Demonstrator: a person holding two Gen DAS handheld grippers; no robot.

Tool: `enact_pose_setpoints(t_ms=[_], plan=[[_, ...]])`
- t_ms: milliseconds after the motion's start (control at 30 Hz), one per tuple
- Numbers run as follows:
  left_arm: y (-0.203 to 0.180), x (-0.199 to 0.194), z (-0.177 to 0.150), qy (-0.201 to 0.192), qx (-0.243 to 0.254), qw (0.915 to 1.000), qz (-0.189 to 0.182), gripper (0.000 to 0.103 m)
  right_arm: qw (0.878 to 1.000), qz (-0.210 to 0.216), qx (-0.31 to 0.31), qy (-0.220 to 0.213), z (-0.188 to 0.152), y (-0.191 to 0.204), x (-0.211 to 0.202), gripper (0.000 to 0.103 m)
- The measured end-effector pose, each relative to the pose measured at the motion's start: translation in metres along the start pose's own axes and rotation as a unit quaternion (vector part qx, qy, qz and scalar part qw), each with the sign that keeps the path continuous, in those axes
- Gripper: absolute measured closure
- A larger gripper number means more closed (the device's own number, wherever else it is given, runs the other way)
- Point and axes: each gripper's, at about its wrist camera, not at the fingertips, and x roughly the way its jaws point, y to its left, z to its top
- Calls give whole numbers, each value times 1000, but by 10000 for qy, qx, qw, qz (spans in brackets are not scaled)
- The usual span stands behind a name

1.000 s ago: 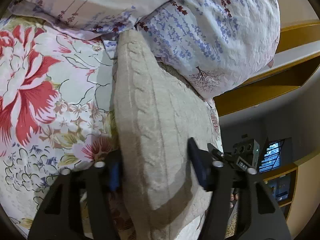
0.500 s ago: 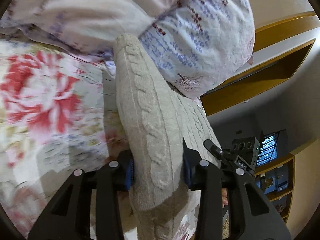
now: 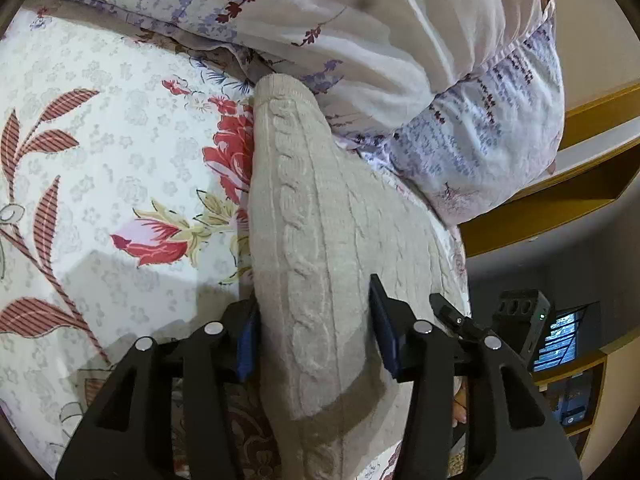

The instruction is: Fold small clothes

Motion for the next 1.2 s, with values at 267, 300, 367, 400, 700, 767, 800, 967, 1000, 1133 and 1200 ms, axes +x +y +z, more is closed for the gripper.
enact_pose_setpoints(t_ms=[267,300,367,400,700,767,800,967,1000,1133,1200], plan=[[-32,-36,-5,-988,797,9897,656,36,9986,233,352,-314,8,-17,-28,54],[-41,-43,-8,-1182,998,9856,682,34,9980,254,470,-329,11,-21,-29,54],[-57,-48,-14,-1369,1338,9790,695,31,9980,222,498,-325,13,-22,-28,55],[-66,-48,-18,-1395,1574,9750,711,28,9984,168,417,-339,13,-19,-26,71],[-97,-8,-34,-958,2216,9661,921,27,9926,-1030,-20,-647,21,-19,-7,94],[-98,-4,-38,-939,2344,9615,1080,27,9925,-1113,-75,-494,19,-20,0,93],[-100,-3,-41,-945,2437,9581,1168,27,9918,-1165,-145,-511,19,-18,-1,91],[-97,-12,-44,-1053,2430,9567,1209,26,9839,-1327,-659,-1000,12,9,-33,71],[-96,-15,-44,-1109,2425,9552,1285,26,9832,-1230,-836,-1059,8,18,-39,71],[-93,-21,-49,-1257,2545,9411,1839,23,9801,-1039,-1448,-878,-9,44,-41,71],[-90,-20,-51,-1229,2560,9373,2019,23,9770,-1060,-1707,-707,-18,51,-36,71]])
